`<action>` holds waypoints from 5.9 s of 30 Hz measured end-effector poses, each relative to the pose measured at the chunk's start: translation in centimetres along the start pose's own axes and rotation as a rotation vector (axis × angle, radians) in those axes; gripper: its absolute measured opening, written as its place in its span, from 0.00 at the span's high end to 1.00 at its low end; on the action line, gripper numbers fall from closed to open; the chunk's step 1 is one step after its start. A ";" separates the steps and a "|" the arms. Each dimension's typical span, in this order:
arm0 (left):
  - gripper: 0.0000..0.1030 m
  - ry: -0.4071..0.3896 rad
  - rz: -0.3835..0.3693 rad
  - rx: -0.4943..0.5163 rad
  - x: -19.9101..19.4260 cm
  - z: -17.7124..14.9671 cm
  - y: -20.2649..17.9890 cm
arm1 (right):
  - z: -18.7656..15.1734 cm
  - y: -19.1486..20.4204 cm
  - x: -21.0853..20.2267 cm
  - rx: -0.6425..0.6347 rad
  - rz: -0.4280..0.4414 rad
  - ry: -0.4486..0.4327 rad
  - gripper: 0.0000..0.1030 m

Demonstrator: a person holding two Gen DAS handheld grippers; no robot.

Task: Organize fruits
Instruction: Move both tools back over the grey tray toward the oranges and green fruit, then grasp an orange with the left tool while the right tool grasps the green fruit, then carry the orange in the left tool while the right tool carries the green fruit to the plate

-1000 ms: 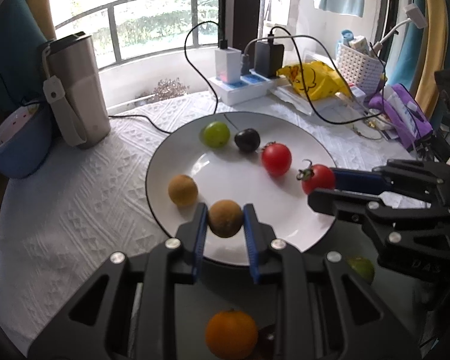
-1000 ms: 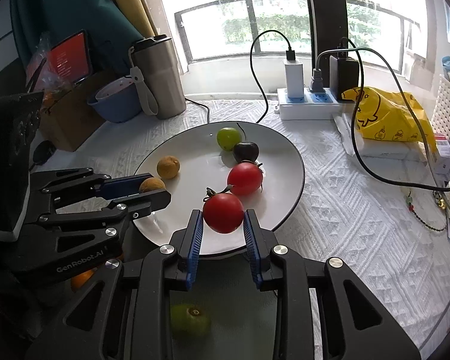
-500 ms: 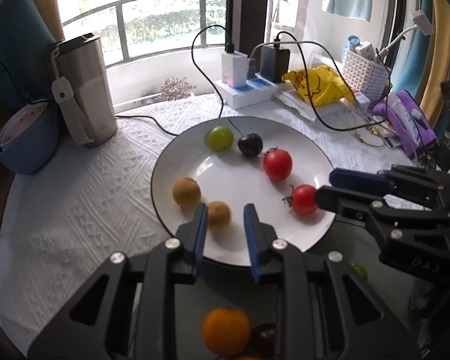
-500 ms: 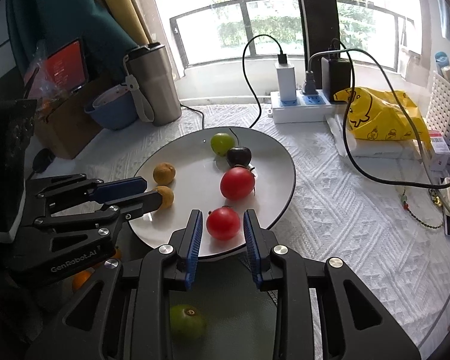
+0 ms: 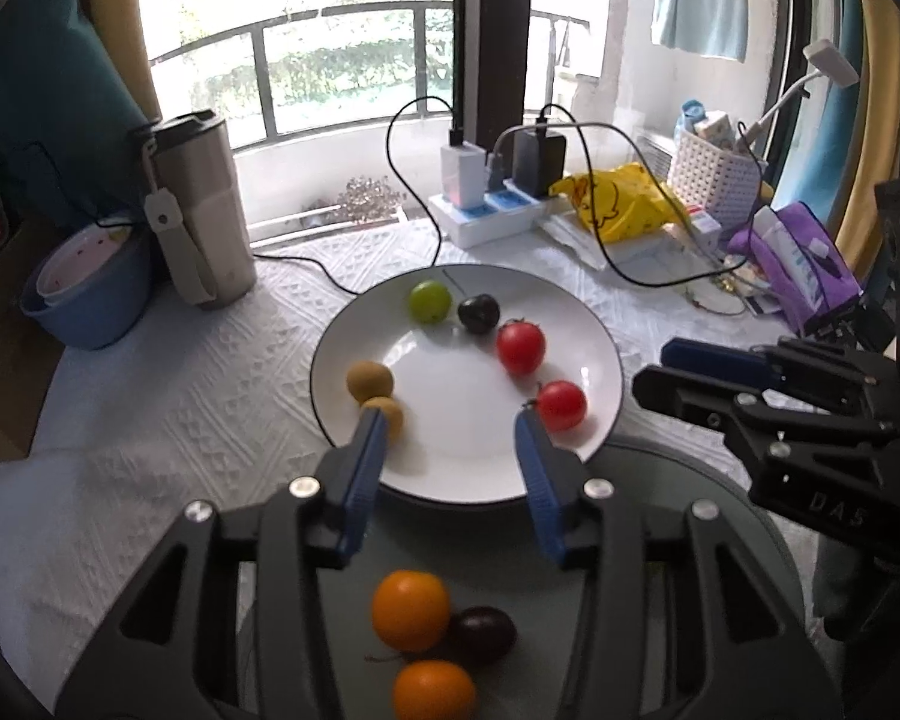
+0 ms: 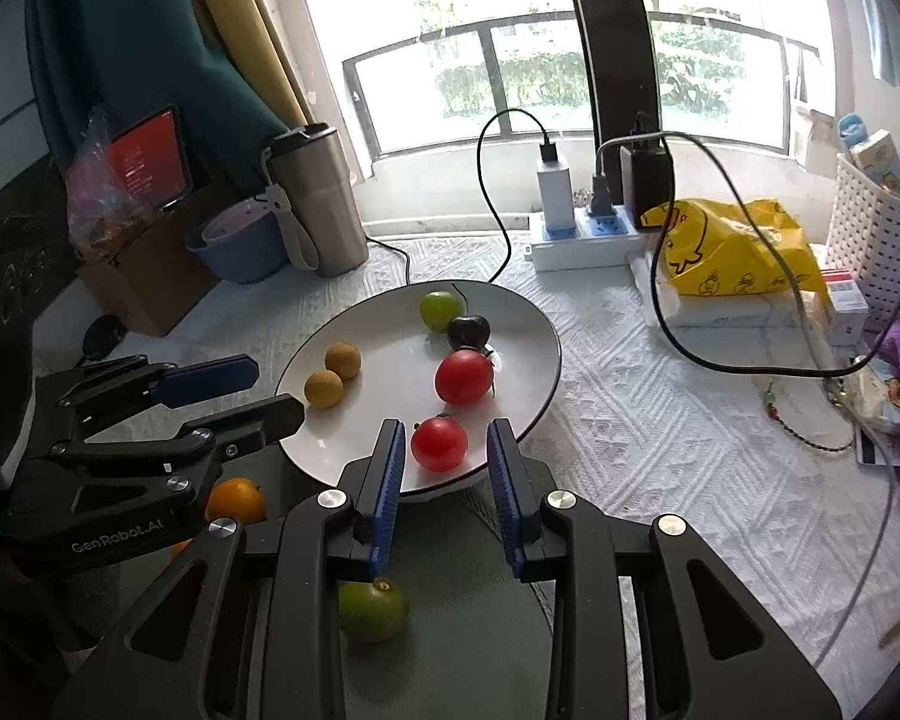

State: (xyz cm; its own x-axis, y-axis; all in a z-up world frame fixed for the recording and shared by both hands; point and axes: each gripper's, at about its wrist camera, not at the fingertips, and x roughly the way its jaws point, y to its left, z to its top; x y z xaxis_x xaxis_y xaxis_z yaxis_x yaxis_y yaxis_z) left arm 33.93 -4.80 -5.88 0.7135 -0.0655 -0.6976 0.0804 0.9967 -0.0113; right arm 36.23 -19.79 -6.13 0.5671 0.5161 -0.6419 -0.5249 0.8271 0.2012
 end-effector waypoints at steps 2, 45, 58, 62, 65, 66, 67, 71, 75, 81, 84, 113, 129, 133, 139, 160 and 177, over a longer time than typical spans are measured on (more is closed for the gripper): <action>0.55 -0.011 -0.001 -0.002 -0.7 -0.1 -0.3 | -0.1 0.1 -0.7 -0.002 -0.003 -0.009 0.71; 0.52 0.058 -0.053 -0.115 -4.6 -10.6 1.5 | -6.8 2.9 -3.5 0.006 -0.062 0.085 0.52; 0.52 0.116 -0.025 -0.099 -1.9 -10.2 1.5 | -6.0 3.1 0.0 -0.016 -0.008 0.131 0.52; 0.52 0.118 -0.012 -0.068 -1.7 -10.1 1.2 | -6.2 3.0 1.2 -0.015 -0.003 0.155 0.52; 0.53 0.112 -0.006 -0.054 -1.6 -10.1 1.0 | -6.1 3.1 1.6 -0.020 0.006 0.160 0.52; 0.53 0.111 -0.005 -0.050 -1.6 -10.1 1.0 | -6.1 3.2 1.6 -0.028 0.003 0.159 0.52; 0.53 0.111 -0.002 -0.043 -1.6 -10.2 0.9 | -6.1 3.3 1.7 -0.037 0.001 0.159 0.52; 0.63 0.106 0.004 -0.024 -1.7 -10.2 0.5 | -6.1 3.5 1.9 -0.058 -0.003 0.160 0.61; 0.68 0.104 0.007 -0.027 -1.8 -10.2 0.5 | -6.1 3.5 2.0 -0.062 0.000 0.162 0.66; 0.68 0.101 -0.002 -0.033 -2.1 -10.3 0.4 | -6.0 3.5 1.8 -0.066 -0.002 0.157 0.67; 0.68 0.094 -0.006 -0.033 -2.6 -10.4 0.3 | -5.9 3.5 1.4 -0.068 -0.005 0.148 0.67; 0.68 -0.098 -0.033 -0.003 -10.5 -8.3 -0.2 | -4.6 6.6 -7.1 -0.112 -0.079 0.000 0.67; 0.68 -0.150 -0.063 0.027 -11.0 -5.3 0.7 | -1.3 6.2 -8.8 -0.113 -0.138 -0.057 0.66; 0.68 -0.143 -0.068 0.023 -9.8 -4.5 1.0 | -0.4 5.6 -8.2 -0.116 -0.142 -0.055 0.66; 0.68 -0.121 -0.080 0.020 -7.5 -3.4 1.2 | 0.6 4.0 -6.4 -0.104 -0.149 -0.037 0.66; 0.68 0.000 -0.094 0.021 2.3 -0.8 1.6 | 2.5 0.4 1.2 -0.075 -0.100 0.038 0.67; 0.68 -0.004 -0.096 0.005 7.4 3.9 5.4 | 4.5 -0.1 6.7 -0.062 -0.059 0.051 0.67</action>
State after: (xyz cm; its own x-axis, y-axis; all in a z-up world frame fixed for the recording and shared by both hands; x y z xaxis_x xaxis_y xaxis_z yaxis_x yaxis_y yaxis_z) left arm 42.37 -0.10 -8.35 0.7051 -0.1610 -0.6906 0.1521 0.9856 -0.0746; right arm 42.92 -15.38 -7.11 0.5663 0.4536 -0.6882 -0.5304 0.8396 0.1169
